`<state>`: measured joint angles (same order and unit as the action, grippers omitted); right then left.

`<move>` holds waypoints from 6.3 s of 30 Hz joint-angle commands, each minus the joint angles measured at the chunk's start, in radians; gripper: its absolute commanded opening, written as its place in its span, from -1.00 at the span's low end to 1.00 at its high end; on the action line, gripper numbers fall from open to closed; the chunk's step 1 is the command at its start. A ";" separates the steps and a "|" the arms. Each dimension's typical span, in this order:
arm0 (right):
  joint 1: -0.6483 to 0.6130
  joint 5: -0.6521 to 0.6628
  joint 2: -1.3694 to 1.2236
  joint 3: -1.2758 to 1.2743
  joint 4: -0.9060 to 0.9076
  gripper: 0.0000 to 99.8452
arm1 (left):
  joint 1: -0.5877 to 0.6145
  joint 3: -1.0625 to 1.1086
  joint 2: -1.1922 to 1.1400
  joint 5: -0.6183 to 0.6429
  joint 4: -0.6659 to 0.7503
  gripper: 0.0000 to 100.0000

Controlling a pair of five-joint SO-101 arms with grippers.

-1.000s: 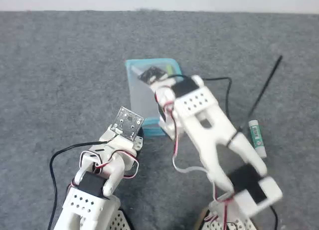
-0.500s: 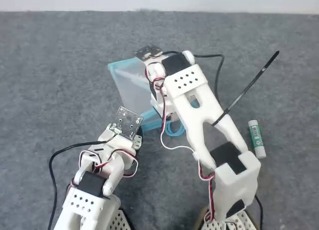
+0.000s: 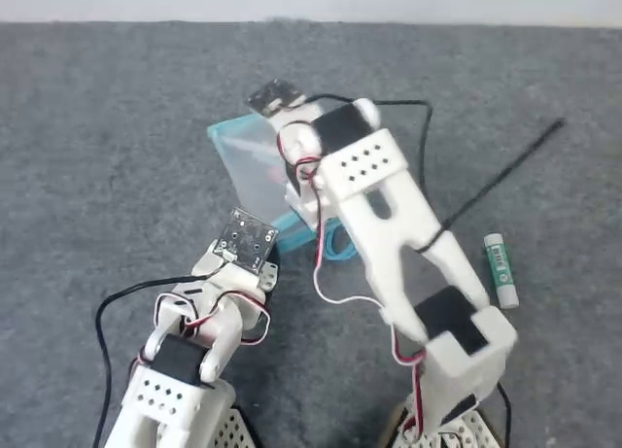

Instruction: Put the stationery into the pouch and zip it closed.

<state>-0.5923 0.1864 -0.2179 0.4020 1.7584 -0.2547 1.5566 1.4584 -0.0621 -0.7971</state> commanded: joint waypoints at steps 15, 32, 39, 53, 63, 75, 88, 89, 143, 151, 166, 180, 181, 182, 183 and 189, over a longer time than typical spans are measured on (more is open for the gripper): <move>0.653 0.373 0.533 -0.519 -0.013 -0.62 | 0.040 -0.039 0.008 0.005 0.021 -0.97; 1.104 0.660 0.541 -1.129 -0.556 -0.62 | 0.054 -0.013 0.008 0.003 0.017 -0.97; 1.096 0.678 0.541 -1.212 -0.670 -0.62 | 0.054 -0.013 0.008 0.003 0.018 -0.97; 0.964 0.555 0.539 -1.246 -0.736 -0.62 | 0.054 -0.013 0.008 0.003 0.017 -0.97; 1.000 0.572 0.519 -1.272 -0.762 -0.63 | 0.054 -0.013 0.008 0.003 0.017 -0.97; 1.001 0.571 0.398 -1.287 -0.862 -1.00 | 0.054 -0.013 0.008 0.003 0.020 -0.97; 0.812 0.502 0.700 -1.033 -0.387 -0.99 | 0.052 -0.016 0.008 0.003 0.023 -0.97; 0.756 0.473 0.756 -1.034 -0.361 -0.99 | 0.052 -0.016 0.008 0.003 0.023 -0.97; -0.042 0.035 0.349 -0.250 -0.199 -0.53 | 0.049 -0.012 0.008 -0.034 0.017 -0.97; 0.111 0.112 0.704 -0.733 -0.395 -0.54 | 0.052 -0.018 0.009 -0.032 0.017 -0.97; 0.176 0.245 0.906 -1.507 -1.032 -0.53 | 0.054 -0.013 0.009 -0.029 0.017 -0.97; 0.101 0.245 0.906 -1.633 -1.547 -0.54 | 0.044 -0.016 0.009 -0.028 0.020 -0.97; 0.096 0.245 0.906 -1.631 -1.563 -0.56 | 0.044 -0.016 0.009 -0.028 0.021 -0.97; 0.093 0.245 0.906 -1.625 -1.570 -0.62 | 0.044 -0.018 0.009 -0.028 0.021 -0.97; 0.088 0.245 0.906 -1.617 -1.572 -0.70 | 0.044 -0.018 0.009 -0.028 0.021 -0.97; 0.084 0.250 0.918 -1.551 -1.569 -0.98 | 0.048 -0.019 0.009 -0.029 0.023 -0.97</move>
<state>-0.4849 0.4181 0.6444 -1.2490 0.2179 -0.2041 1.5581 1.4538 -0.0729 -0.8048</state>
